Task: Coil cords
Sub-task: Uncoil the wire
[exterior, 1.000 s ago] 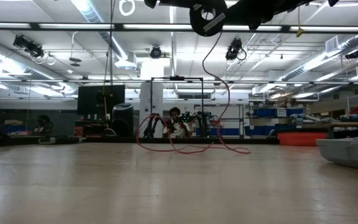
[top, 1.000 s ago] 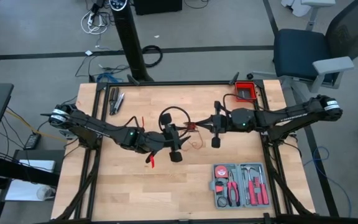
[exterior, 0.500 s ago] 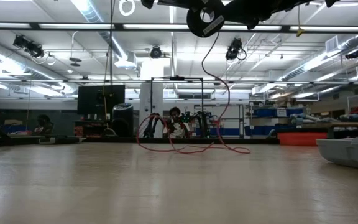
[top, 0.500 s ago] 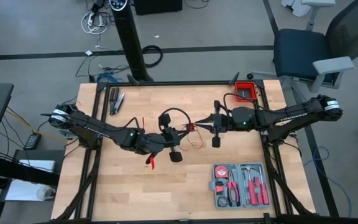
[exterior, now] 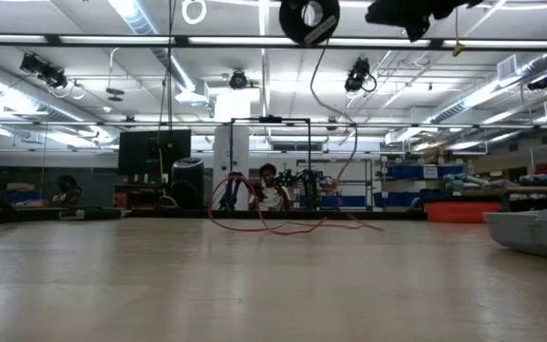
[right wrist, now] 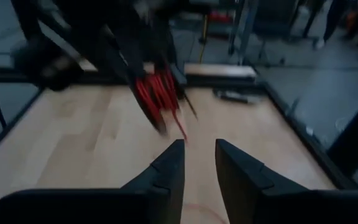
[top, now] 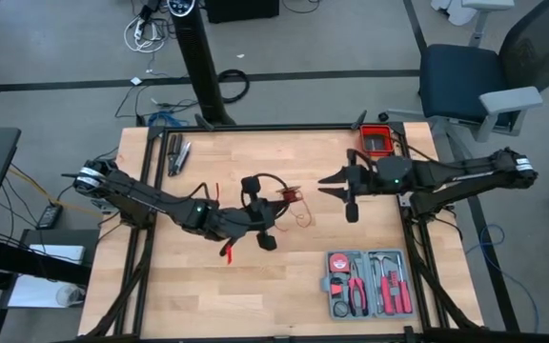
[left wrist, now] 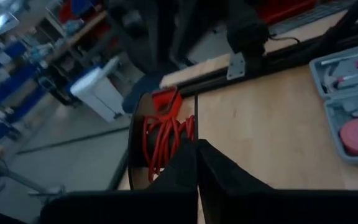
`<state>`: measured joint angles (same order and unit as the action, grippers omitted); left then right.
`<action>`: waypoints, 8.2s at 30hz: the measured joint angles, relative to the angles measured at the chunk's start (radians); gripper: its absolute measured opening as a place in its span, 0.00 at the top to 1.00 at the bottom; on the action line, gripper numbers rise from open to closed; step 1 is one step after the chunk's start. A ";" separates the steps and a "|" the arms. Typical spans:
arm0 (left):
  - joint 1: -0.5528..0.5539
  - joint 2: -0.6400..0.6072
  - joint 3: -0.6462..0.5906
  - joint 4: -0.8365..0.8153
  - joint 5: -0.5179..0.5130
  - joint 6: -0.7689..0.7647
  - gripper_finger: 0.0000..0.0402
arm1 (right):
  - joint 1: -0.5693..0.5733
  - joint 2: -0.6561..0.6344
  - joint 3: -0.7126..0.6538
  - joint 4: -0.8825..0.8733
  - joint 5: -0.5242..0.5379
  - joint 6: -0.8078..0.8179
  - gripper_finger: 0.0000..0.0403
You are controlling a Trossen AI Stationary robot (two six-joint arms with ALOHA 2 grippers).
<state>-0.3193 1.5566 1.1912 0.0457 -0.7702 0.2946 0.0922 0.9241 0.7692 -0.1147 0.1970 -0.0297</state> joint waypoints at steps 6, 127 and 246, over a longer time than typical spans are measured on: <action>-0.003 -0.001 0.031 0.046 -0.036 0.035 1.00 | 0.000 0.106 0.000 0.011 -0.023 0.022 0.79; -0.043 -0.007 0.056 0.039 -0.089 -0.048 1.00 | -0.113 0.162 0.260 -0.579 0.033 0.075 0.76; 0.056 -0.006 0.056 -0.099 0.655 -0.296 1.00 | 0.143 0.396 0.273 -0.013 0.008 -0.365 1.00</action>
<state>-0.2632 1.5505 1.2472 -0.0535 -0.1153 -0.0013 0.2353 1.3205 1.0424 -0.1273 0.2049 -0.3950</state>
